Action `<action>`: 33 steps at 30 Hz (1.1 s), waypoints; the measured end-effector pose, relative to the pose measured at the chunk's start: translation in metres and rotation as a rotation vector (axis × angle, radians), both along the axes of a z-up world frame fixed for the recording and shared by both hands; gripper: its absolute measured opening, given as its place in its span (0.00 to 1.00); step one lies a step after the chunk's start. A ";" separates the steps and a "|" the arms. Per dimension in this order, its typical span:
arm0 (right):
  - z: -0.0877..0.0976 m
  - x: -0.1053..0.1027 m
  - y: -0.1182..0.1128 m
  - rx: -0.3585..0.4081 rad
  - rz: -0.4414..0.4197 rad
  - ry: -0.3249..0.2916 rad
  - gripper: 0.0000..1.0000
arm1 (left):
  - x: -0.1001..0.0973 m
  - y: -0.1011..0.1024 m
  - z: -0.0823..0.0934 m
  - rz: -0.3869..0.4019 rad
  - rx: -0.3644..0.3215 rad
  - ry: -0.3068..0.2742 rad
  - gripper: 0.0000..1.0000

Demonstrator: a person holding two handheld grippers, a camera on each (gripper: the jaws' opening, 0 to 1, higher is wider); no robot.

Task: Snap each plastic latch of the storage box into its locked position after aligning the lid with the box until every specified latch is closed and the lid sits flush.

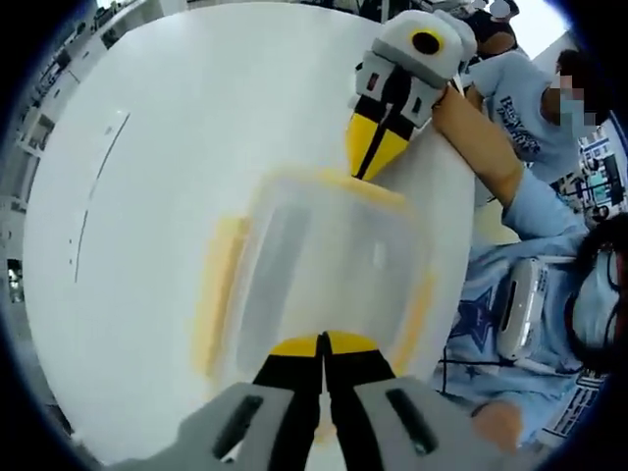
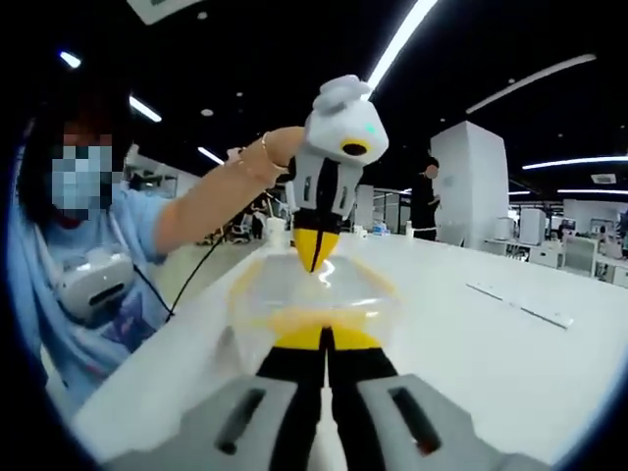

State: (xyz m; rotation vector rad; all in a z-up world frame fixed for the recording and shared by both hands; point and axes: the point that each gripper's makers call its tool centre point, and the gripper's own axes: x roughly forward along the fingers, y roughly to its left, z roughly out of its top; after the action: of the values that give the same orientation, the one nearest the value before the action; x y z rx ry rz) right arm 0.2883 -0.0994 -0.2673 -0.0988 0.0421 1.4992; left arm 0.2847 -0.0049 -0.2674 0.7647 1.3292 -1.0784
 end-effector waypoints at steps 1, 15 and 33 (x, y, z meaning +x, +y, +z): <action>0.000 0.000 0.000 -0.001 -0.001 -0.002 0.00 | 0.000 0.000 0.000 0.003 -0.008 0.003 0.00; -0.002 0.009 -0.005 -0.001 -0.005 0.012 0.00 | 0.000 -0.004 0.000 -0.042 -0.030 -0.007 0.00; -0.005 0.009 -0.005 -0.028 -0.024 -0.014 0.00 | 0.000 -0.006 0.000 -0.143 -0.004 -0.035 0.00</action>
State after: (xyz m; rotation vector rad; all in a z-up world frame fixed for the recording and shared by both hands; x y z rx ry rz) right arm 0.2970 -0.1040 -0.2723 -0.1308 0.0534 1.4737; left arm 0.2843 -0.0113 -0.2671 0.8823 1.2572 -1.1748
